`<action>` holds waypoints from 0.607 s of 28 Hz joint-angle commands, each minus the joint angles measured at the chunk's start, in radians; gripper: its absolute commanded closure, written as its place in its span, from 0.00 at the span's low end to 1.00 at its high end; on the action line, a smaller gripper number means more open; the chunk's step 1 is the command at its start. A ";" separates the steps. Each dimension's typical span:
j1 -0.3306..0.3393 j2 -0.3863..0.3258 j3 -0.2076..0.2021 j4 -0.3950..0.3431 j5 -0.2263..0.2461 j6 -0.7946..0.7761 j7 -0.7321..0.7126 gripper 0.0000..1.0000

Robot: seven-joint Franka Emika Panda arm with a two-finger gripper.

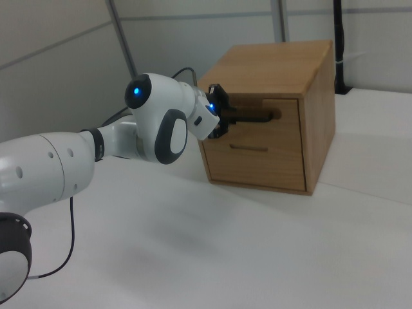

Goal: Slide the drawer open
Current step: 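Pull the handle straight out from the cabinet to slide the drawer out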

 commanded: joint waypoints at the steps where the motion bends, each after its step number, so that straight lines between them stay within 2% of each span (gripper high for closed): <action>1: -0.004 -0.027 -0.001 -0.044 -0.023 -0.007 -0.014 0.65; 7: -0.004 -0.021 -0.001 -0.044 -0.036 -0.014 -0.015 0.66; 8: -0.004 -0.021 -0.001 -0.044 -0.039 -0.014 -0.015 0.68; 13: -0.004 -0.023 -0.001 -0.044 -0.061 -0.014 -0.015 0.99; 17: -0.003 -0.023 -0.001 -0.044 -0.088 -0.030 -0.015 1.00</action>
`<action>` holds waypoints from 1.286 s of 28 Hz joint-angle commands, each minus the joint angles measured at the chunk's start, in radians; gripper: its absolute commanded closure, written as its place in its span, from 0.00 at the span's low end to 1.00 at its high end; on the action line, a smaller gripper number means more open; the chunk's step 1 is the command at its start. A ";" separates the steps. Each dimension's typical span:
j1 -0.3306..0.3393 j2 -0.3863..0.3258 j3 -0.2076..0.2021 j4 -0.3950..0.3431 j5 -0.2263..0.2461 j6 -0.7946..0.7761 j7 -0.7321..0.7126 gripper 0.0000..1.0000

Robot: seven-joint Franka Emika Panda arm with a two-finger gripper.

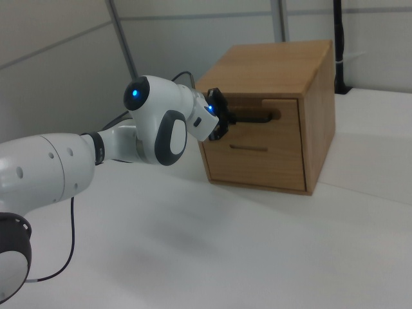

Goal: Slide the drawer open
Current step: 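Pull the handle straight out from the cabinet to slide the drawer out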

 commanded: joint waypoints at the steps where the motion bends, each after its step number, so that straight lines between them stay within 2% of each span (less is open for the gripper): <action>1: -0.003 -0.021 -0.001 -0.034 -0.047 -0.034 -0.010 1.00; 8: -0.005 -0.029 -0.001 -0.034 -0.063 -0.072 -0.017 1.00; 12: -0.003 -0.059 0.001 -0.037 -0.059 -0.233 -0.052 1.00; 17: -0.005 -0.098 -0.001 -0.039 -0.048 -0.350 -0.066 1.00; 22: -0.008 -0.122 -0.005 -0.039 -0.047 -0.378 -0.067 1.00; 36: -0.029 -0.202 -0.007 -0.037 -0.037 -0.661 -0.110 1.00</action>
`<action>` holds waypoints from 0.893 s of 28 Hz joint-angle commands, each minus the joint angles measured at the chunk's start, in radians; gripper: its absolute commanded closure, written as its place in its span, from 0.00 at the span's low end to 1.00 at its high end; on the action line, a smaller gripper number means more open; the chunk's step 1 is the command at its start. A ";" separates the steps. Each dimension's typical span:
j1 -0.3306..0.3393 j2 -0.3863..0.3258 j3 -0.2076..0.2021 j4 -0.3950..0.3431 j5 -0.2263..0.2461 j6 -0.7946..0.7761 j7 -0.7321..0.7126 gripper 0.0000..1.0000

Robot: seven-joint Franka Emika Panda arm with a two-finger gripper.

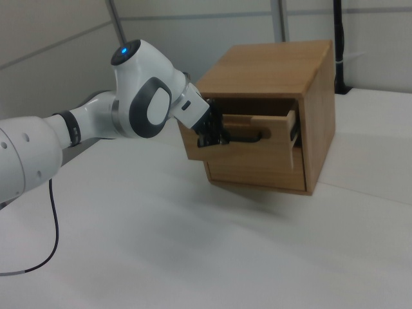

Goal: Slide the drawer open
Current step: 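Pull the handle straight out from the cabinet to slide the drawer out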

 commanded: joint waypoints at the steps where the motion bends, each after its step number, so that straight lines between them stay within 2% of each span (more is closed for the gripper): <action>1: -0.012 -0.063 -0.007 -0.050 0.004 -0.140 -0.033 1.00; 2: -0.012 -0.074 -0.009 -0.049 0.024 -0.186 -0.033 1.00; 10: -0.013 -0.136 -0.015 -0.050 0.093 -0.369 -0.084 1.00; 17: -0.019 -0.179 -0.050 -0.050 0.159 -0.557 -0.175 1.00; 25: -0.030 -0.187 -0.064 -0.044 0.185 -0.617 -0.217 1.00</action>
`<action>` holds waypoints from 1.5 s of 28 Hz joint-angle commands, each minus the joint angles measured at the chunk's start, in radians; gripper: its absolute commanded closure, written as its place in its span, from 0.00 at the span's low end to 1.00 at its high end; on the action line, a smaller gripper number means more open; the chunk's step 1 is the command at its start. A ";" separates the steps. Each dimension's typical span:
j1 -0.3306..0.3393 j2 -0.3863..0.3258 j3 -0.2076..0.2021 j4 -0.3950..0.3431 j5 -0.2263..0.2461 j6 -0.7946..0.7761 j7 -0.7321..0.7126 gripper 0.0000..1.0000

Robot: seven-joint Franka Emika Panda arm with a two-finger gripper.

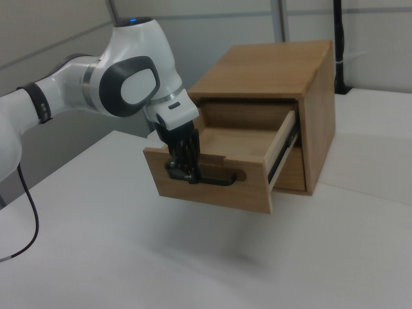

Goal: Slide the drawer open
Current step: 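Pull the handle straight out from the cabinet to slide the drawer out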

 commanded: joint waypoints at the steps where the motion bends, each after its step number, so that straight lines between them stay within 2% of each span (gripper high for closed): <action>1: -0.009 -0.033 -0.014 -0.033 0.026 -0.019 -0.042 1.00; 8: -0.019 -0.035 -0.015 0.001 0.029 -0.006 -0.048 1.00; 11: -0.022 -0.042 -0.015 0.024 0.029 -0.007 -0.100 0.79; 14: -0.022 -0.065 -0.015 0.040 0.030 -0.012 -0.198 0.73; 15: -0.024 -0.070 -0.015 0.044 0.030 -0.018 -0.219 0.66; 18: -0.022 -0.090 -0.014 0.052 0.027 -0.051 -0.323 0.35; 21: -0.022 -0.101 -0.008 0.066 0.015 -0.120 -0.431 0.23; 26: -0.022 -0.115 -0.006 0.122 0.006 -0.331 -0.667 0.16; 29: -0.022 -0.116 -0.006 0.136 0.006 -0.432 -0.784 0.00; 34: -0.015 -0.133 -0.002 0.136 -0.003 -0.469 -0.940 0.00; 37: -0.012 -0.139 0.001 0.135 -0.052 -0.469 -1.049 0.00; 38: -0.007 -0.138 0.008 0.135 -0.081 -0.469 -1.112 0.00; 42: 0.008 -0.128 0.015 0.135 -0.117 -0.460 -1.181 0.00</action>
